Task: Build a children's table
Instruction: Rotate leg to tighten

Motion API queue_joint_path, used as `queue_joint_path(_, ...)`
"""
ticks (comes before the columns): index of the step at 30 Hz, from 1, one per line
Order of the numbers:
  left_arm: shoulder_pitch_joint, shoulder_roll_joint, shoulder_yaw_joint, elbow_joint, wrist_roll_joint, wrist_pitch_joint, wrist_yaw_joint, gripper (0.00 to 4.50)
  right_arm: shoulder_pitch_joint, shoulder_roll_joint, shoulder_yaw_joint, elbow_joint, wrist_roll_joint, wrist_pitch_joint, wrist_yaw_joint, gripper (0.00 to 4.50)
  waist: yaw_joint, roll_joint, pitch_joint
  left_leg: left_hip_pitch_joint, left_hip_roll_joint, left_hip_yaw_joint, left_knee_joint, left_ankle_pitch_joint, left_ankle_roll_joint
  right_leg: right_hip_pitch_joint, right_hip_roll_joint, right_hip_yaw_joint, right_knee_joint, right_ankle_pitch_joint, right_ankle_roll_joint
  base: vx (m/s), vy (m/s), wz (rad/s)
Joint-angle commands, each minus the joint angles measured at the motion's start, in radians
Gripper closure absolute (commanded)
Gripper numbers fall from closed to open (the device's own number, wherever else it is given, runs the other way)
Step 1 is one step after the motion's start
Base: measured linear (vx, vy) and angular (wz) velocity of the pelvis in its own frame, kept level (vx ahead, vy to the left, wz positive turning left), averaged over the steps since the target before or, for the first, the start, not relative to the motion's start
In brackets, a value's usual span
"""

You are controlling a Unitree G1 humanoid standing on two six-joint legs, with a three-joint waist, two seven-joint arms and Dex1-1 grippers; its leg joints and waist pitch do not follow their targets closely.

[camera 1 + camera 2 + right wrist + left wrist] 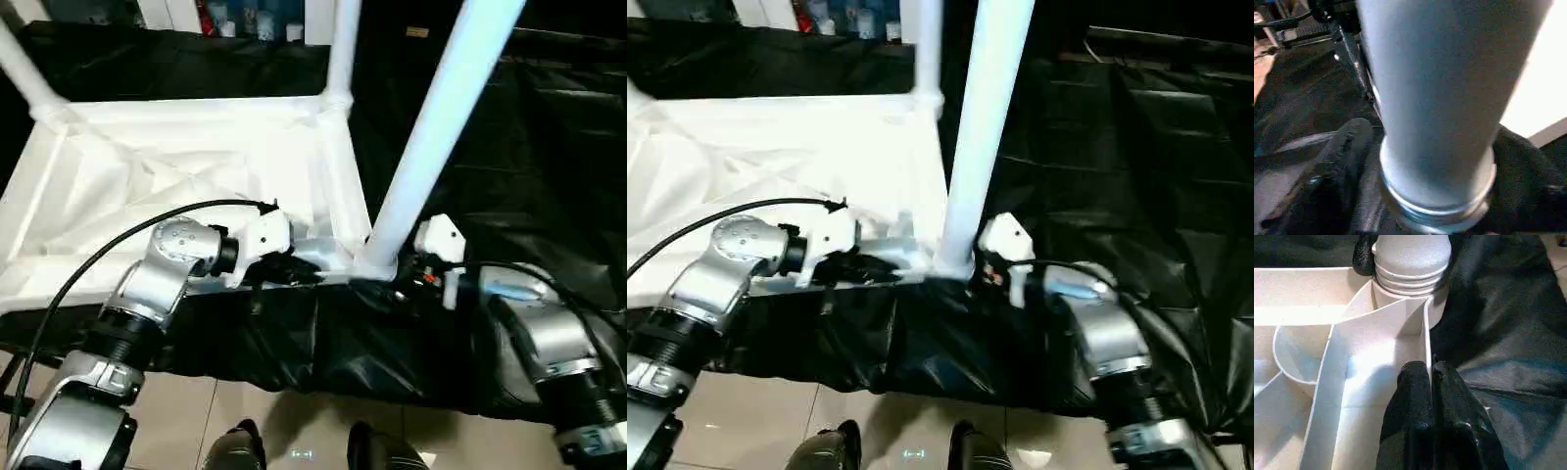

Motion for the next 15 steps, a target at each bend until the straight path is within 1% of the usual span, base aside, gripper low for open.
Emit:
queue_joint_path(1,0.014,-0.006,-0.04,0.034,0.006,0.0,-0.018,4.5,0.006,0.011,0.064,-0.02,0.019,0.011,0.069,1.16,0.004,-0.009,-0.055,0.01,0.05,-0.012,-0.036,-0.116,0.14,0.06,-0.065,0.044,-0.045,-0.068,-0.277,0.0,0.0,0.0)
queue_joint_path(4,0.016,0.004,-0.043,0.038,0.004,-0.011,-0.033,4.5,0.003,0.002,0.076,-0.016,0.017,0.006,0.091,1.35,0.004,-0.01,-0.057,0.01,0.05,-0.012,-0.035,-0.112,0.14,0.061,-0.064,0.043,-0.044,-0.068,-0.278,0.0,0.0,0.0)
queue_joint_path(7,0.014,0.005,-0.044,0.044,0.003,-0.018,-0.037,4.5,0.003,0.002,0.084,-0.009,0.012,0.001,0.101,1.64,0.006,-0.009,-0.058,0.01,0.051,-0.012,-0.034,-0.111,0.139,0.06,-0.065,0.043,-0.043,-0.065,-0.281,0.0,0.0,0.0)
queue_joint_path(10,0.011,-0.002,-0.04,0.054,0.01,-0.02,-0.015,4.5,0.007,0.01,0.087,-0.011,0.005,0.001,0.092,1.75,0.008,-0.009,-0.06,0.011,0.05,-0.012,-0.033,-0.112,0.137,0.061,-0.065,0.044,-0.043,-0.069,-0.281,0.0,0.0,0.0)
queue_joint_path(11,0.011,-0.003,-0.04,0.054,0.011,-0.02,-0.014,4.5,0.007,0.01,0.087,-0.012,0.005,0.001,0.092,1.78,0.009,-0.01,-0.06,0.01,0.05,-0.012,-0.032,-0.103,0.138,0.062,-0.064,0.044,-0.041,-0.056,-0.283,0.0,0.0,0.0)
queue_joint_path(14,-0.002,-0.023,-0.03,0.077,0.024,-0.008,0.049,4.5,0.017,0.041,0.075,-0.012,0.003,0.004,0.036,1.8,0.01,-0.01,-0.06,0.01,0.049,-0.011,-0.031,-0.104,0.139,0.061,-0.064,0.044,-0.042,-0.059,-0.281,0.0,0.0,0.0)
queue_joint_path(15,-0.013,-0.043,-0.022,0.089,0.035,0.017,0.106,4.5,0.025,0.082,0.06,-0.003,-0.009,0.011,-0.048,1.8,0.011,-0.012,-0.057,0.01,0.049,-0.012,-0.034,-0.12,0.131,0.059,-0.065,0.044,-0.046,-0.093,-0.275,0.0,0.0,0.0)
